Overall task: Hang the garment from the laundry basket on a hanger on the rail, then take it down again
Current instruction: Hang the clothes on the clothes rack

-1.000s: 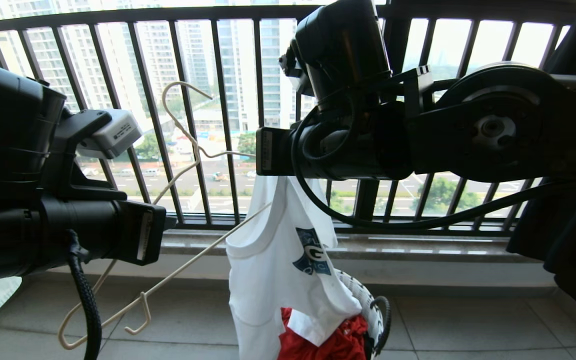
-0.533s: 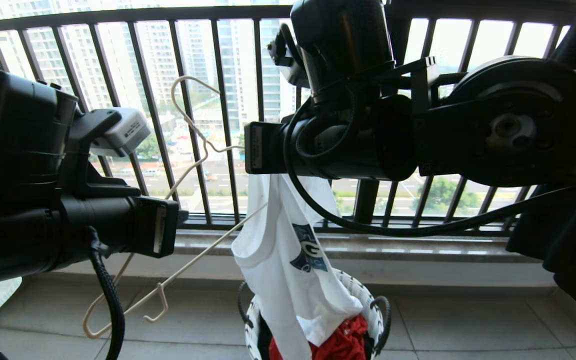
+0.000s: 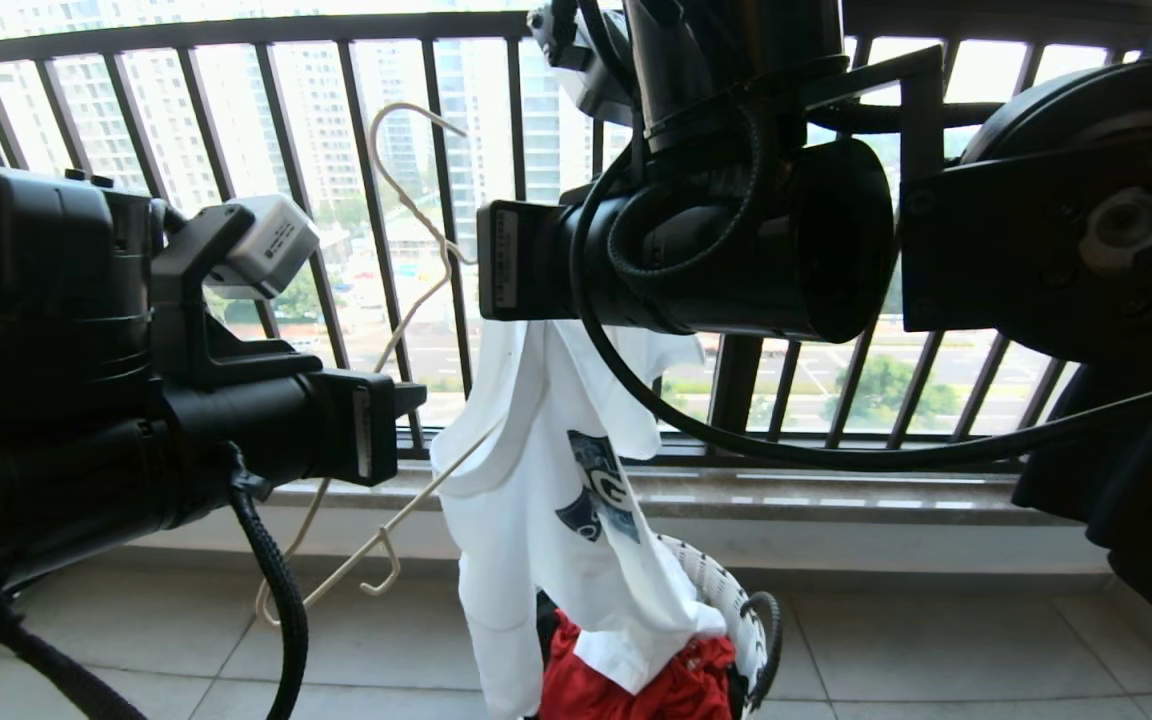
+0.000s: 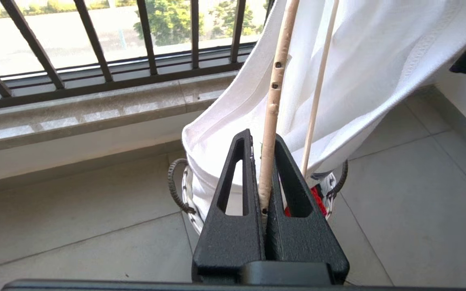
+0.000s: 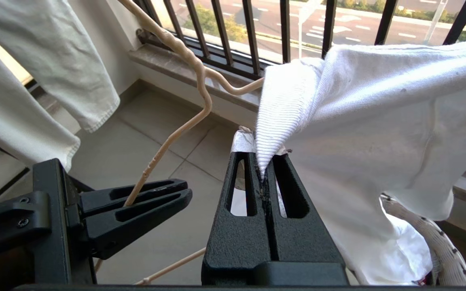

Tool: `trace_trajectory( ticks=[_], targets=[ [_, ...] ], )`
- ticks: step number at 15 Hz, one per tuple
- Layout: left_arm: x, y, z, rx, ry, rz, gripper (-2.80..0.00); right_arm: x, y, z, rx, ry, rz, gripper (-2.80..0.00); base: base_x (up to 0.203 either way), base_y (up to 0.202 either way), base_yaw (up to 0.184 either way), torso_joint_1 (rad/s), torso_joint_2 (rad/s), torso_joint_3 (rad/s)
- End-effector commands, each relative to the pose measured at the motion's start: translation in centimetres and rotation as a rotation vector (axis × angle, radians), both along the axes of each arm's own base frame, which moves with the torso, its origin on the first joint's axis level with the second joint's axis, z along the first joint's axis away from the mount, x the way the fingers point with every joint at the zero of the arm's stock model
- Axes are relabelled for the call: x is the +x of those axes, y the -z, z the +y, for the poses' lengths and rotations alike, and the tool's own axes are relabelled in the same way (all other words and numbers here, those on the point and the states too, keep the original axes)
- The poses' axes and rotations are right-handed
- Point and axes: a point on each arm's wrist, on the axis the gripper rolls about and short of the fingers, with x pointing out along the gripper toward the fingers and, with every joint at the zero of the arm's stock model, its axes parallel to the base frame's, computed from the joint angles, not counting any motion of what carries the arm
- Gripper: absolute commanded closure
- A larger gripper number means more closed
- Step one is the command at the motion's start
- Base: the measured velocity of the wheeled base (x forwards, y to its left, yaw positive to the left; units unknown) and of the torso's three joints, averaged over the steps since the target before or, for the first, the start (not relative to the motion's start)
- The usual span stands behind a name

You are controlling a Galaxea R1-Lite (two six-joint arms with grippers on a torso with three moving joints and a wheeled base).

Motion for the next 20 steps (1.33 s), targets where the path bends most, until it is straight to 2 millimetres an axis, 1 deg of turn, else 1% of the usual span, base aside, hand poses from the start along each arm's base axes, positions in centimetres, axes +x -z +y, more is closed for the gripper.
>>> trace_trajectory(
  ticks=[1,7,11,15,20],
  targets=[
    [0.0,0.5,-0.1,-0.008,0.027,0.002,0.0,-0.6,-0.6,-0.2,0.001,-0.012,-0.019,0.0,0.0,0.0,0.0,0.0,0.0,0.0],
    [0.2,0.4,-0.3,-0.05,0.035,-0.051,0.0,-2.1,-0.6,0.8,-0.04,-0.038,-0.052,0.0,0.0,0.0,0.0,0.0,0.0,0.0],
    [0.3,0.0,-0.3,-0.077,0.034,-0.079,0.0,-2.4,-0.5,1.1,-0.062,-0.051,-0.068,0.0,0.0,0.0,0.0,0.0,0.0,0.0],
    [-0.2,0.6,-0.7,-0.091,0.062,-0.107,0.0,-2.8,-0.8,1.4,-0.073,-0.041,-0.114,0.0,0.0,0.0,0.0,0.0,0.0,0.0],
    [0.0,1.0,-1.0,-0.093,0.066,-0.109,0.0,-3.0,-0.8,1.7,-0.094,-0.046,-0.138,0.0,0.0,0.0,0.0,0.0,0.0,0.0]
  ],
)
